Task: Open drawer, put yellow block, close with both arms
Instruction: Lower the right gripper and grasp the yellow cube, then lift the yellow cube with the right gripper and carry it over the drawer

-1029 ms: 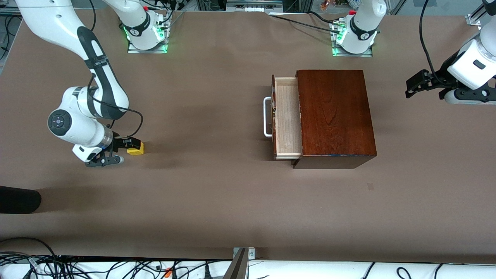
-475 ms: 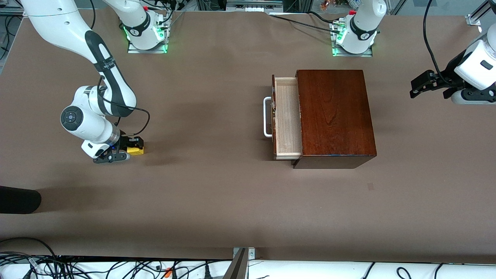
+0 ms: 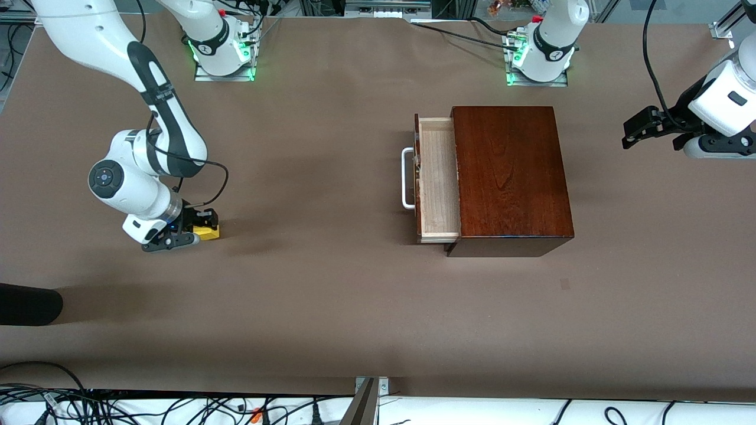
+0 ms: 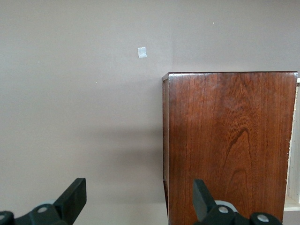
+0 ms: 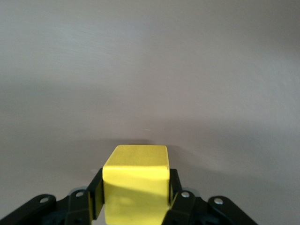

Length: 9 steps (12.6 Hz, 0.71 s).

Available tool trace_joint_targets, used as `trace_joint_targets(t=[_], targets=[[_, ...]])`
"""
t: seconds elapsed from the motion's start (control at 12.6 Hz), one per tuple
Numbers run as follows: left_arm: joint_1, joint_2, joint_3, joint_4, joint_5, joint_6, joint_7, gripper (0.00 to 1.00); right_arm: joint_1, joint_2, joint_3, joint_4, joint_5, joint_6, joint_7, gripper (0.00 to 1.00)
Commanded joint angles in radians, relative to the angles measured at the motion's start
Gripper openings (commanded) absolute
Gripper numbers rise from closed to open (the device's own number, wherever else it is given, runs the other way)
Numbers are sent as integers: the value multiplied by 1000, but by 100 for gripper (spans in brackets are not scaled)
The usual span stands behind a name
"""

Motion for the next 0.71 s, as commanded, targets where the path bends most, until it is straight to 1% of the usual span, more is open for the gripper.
trace_joint_targets(t=[0.0,0.16,0.24,0.4,0.47,0.63], targets=[[4,-11,-1,6,-25,-17,5,100,-8,-36,101,101,17,-174,-73,11],[4,-11,-1,6,-25,-17,5,100,19,-36,187,185,-9,-236,-67,11],[4,-12,-1,6,-25,-19,5,100,68,-32,192,243,-47,-273,-75,11],[4,-12,-1,6,-25,-19,5,100,217,-4,192,392,-129,-369,-67,11],[4,-12,-1,6,-25,-19,5,100,287,22,191,473,-138,-420,-61,11],[4,-12,-1,6,-25,-20,5,100,378,101,192,660,-135,-530,-35,11]])
